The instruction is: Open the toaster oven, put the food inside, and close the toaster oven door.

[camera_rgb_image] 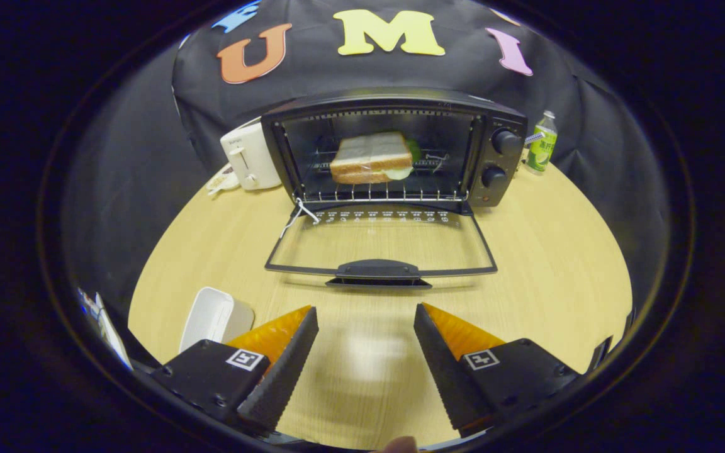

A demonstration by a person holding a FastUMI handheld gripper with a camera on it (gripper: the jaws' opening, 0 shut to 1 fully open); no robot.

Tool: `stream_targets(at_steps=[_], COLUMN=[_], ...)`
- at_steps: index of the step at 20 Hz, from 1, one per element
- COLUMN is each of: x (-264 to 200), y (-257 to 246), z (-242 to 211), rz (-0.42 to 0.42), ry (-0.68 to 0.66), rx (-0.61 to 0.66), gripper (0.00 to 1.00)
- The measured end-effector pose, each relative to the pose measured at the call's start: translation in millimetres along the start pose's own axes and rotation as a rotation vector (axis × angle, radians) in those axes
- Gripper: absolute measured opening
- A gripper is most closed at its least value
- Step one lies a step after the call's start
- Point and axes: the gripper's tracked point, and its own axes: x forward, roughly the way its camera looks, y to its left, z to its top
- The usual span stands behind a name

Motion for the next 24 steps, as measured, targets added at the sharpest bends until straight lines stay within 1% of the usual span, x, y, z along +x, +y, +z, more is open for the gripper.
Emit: stream_targets(at_steps=[6, 11, 17, 20, 24], x=[38, 55, 36, 16, 1], y=[-10, -16, -14, -11, -8], z=[-7, -6, 7, 30, 61], rz=[-0.051, -0.083, -0.086, -0.091, -0.103], ry=[0.012, 0.025, 0.01, -0.04, -0.103], rx=[0.002, 0.019, 0.06, 0.061, 0.07], gripper=[1.0, 1.0, 0.99, 1.0, 1.0])
